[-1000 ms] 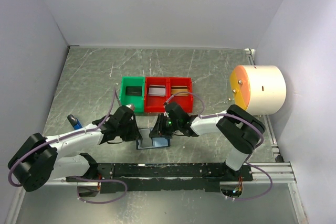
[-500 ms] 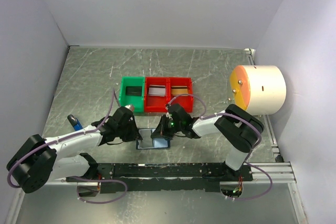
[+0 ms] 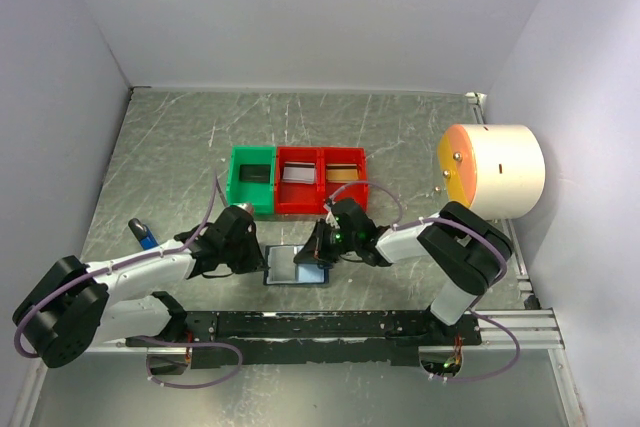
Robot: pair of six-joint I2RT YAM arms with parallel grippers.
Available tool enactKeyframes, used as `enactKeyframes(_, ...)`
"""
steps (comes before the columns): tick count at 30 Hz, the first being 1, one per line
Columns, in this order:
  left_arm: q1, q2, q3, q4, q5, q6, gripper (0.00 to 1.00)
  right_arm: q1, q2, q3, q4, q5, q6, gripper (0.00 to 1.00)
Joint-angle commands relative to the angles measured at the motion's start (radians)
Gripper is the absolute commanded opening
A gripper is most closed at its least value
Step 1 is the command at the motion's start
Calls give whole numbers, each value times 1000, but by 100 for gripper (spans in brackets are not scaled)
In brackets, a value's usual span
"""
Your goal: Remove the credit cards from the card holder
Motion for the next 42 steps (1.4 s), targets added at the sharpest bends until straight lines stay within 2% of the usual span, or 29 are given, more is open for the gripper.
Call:
enactKeyframes(1,-7,-1,-17,-56,-35,6,18,-8,-19,7,-6,-19,-31,0)
enactKeyframes(8,-6,-35,11,-95,-54,14,18,-14,-37,33,-123,15,-104,0)
enactKeyframes(12,-6,-63,18,-96,-52,9,19,-30,-27,27,-128,-38,-136,0)
enactKeyframes(15,-6,-100,42,-55,-9,16,26,-32,-16,14,-94,-59,-120,0)
enactKeyframes(18,-9,-119,85,-1,29,39,39,-32,0,15,-70,-63,-101,0)
enactKeyframes(22,-14,-45,159,20,71,85,48,-32,10,25,-69,-57,-93,0)
enactKeyframes(27,-69,121,209,-19,37,102,47,-32,6,30,-82,-41,-95,0)
enactKeyframes(35,-160,274,242,-133,-100,82,44,-38,6,28,-64,-49,-85,0)
enactKeyframes(42,-182,324,245,-190,-166,57,32,-93,-3,-34,33,-111,-40,0)
